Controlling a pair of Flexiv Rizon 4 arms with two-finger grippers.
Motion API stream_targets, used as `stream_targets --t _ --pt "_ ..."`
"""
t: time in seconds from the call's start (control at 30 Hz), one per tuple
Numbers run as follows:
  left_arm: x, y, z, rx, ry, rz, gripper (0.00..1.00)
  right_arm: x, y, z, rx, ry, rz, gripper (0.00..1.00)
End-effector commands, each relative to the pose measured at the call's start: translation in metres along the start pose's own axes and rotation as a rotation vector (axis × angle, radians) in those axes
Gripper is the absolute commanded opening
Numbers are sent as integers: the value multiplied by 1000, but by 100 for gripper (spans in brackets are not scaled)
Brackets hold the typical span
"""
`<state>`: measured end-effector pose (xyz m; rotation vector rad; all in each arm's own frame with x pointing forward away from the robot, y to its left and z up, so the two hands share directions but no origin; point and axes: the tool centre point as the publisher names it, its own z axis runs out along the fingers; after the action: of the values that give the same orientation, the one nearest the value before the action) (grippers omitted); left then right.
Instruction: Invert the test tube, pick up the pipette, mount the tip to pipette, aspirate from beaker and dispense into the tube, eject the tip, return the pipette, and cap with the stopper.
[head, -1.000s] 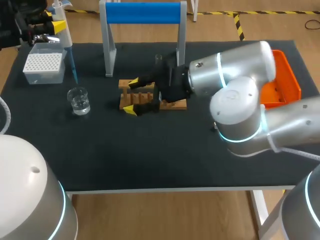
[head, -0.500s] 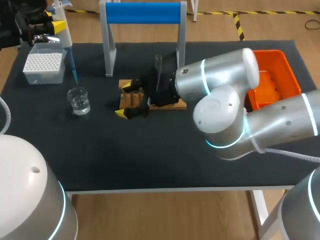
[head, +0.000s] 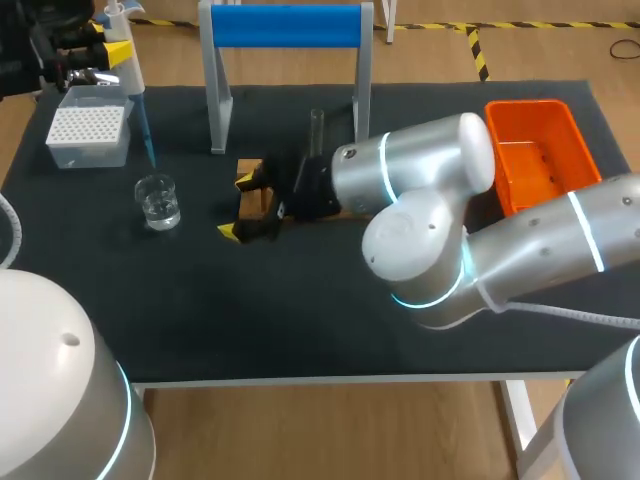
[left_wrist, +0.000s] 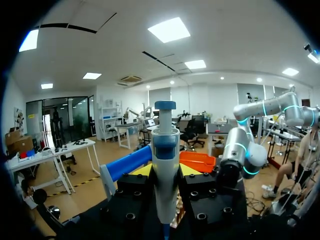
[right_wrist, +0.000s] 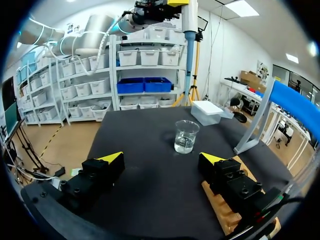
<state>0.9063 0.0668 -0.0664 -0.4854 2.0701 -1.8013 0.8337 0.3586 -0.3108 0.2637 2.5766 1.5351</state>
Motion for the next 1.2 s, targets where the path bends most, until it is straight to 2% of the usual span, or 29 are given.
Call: stream_targets --t 0.03,0.5,1.2 --pt "0 0 0 2 -1 1 0 2 -7 16 -8 -20 3 100" --pt "0 0 0 2 -1 1 0 3 -8 29 0 -42 16 100" --pt "0 0 0 2 -1 1 0 3 -9 29 5 -44 13 100"
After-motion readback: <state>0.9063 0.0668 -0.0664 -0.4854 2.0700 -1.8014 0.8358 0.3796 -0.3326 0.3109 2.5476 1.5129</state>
